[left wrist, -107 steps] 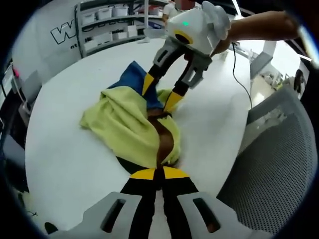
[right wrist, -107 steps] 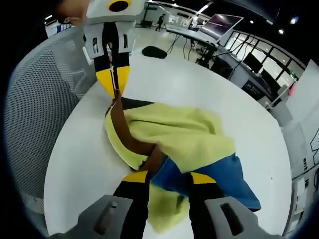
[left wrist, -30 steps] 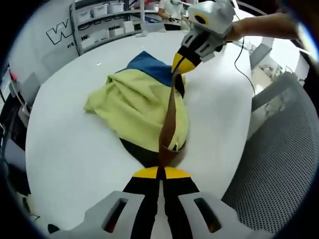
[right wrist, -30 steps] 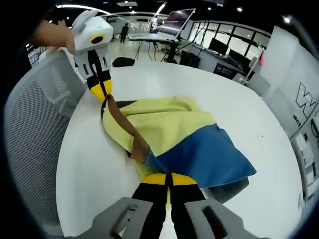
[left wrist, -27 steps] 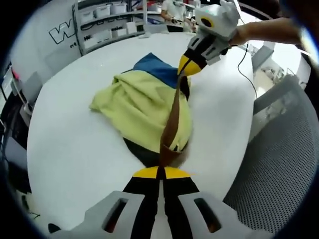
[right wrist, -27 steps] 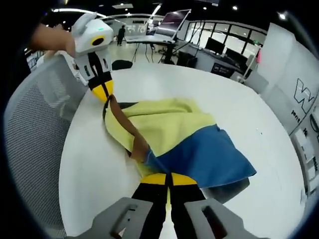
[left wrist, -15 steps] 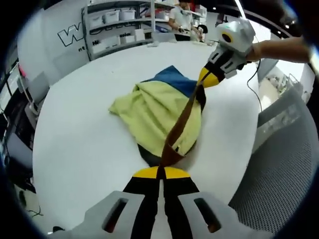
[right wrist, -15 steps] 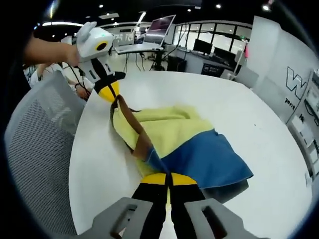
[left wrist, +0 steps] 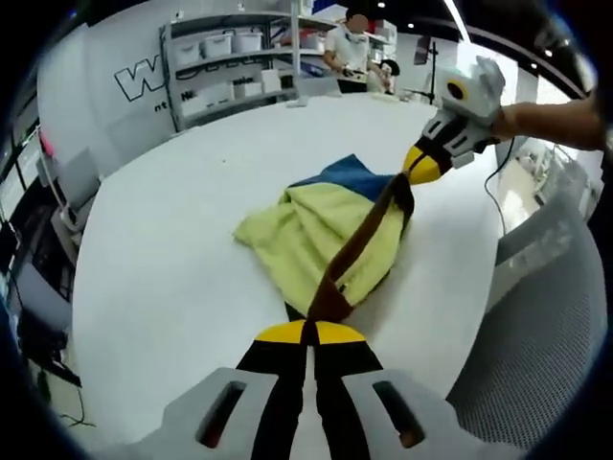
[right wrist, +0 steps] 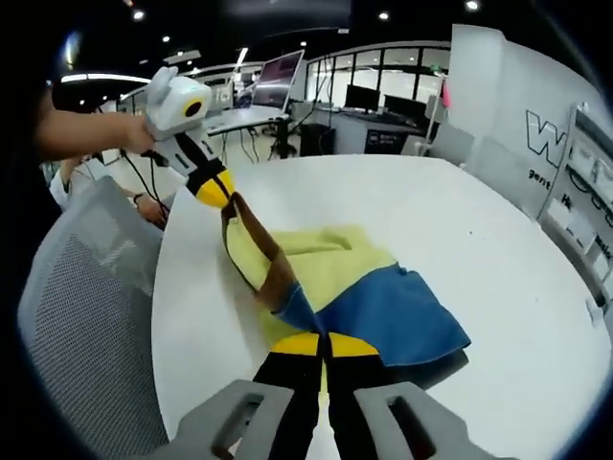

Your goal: Fold the garment on the visible template until the final outline fits inside the template.

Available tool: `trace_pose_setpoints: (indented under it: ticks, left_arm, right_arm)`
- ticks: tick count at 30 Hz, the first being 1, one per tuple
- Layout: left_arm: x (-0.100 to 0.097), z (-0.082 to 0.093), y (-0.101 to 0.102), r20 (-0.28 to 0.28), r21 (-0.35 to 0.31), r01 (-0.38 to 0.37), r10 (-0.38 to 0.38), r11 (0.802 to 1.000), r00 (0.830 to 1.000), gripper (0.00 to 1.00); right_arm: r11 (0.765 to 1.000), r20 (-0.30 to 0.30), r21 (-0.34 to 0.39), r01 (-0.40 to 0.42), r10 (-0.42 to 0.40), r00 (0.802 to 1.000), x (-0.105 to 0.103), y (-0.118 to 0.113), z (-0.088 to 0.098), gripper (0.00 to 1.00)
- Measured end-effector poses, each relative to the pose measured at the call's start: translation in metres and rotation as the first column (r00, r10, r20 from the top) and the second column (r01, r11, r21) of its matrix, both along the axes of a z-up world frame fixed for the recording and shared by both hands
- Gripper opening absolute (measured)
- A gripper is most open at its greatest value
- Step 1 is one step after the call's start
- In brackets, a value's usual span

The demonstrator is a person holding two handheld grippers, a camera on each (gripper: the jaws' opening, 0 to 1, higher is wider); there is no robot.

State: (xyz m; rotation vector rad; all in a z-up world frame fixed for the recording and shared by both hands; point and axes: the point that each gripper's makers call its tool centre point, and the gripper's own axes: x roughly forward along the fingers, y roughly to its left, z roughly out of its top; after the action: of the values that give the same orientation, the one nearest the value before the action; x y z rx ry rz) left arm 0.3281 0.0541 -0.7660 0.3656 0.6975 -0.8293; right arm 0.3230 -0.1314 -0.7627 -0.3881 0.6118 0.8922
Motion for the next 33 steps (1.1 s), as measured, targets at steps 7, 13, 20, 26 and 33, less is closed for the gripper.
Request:
trace_pose_setpoints:
  ticks: [7, 13, 20, 26, 33]
  left_arm:
    - [0.003, 0.015, -0.004, 0.033, 0.013, 0.047, -0.047, 0.999, 0.998, 0.03]
    - [0.007, 0.03, -0.008, 0.057, 0.003, 0.082, -0.083, 0.997, 0.995, 0.03]
    - [0.012, 0.047, -0.015, 0.062, -0.022, 0.149, -0.147, 0.989, 0.987, 0.03]
    - [0.019, 0.071, -0.015, 0.086, -0.026, 0.196, -0.193, 0.98, 0.977, 0.03]
    - [0.025, 0.089, -0.012, 0.1, -0.063, 0.21, -0.203, 0.976, 0.974, 0.03]
  right_arm:
    - [0.999, 0.018, 0.023, 0.023, -0.023, 1.0, -0.006, -0.005, 0.018, 0.0]
    - [0.999, 0.027, 0.021, 0.04, -0.04, 0.999, -0.011, -0.007, 0.03, 0.0]
    - [0.996, 0.029, 0.004, 0.093, -0.093, 0.995, -0.012, -0.013, 0.048, 0.0]
    - [0.992, 0.045, 0.002, 0.123, -0.123, 0.991, -0.01, -0.013, 0.071, 0.0]
    - [0.991, 0.05, -0.001, 0.136, -0.136, 0.989, -0.005, -0.013, 0.082, 0.0]
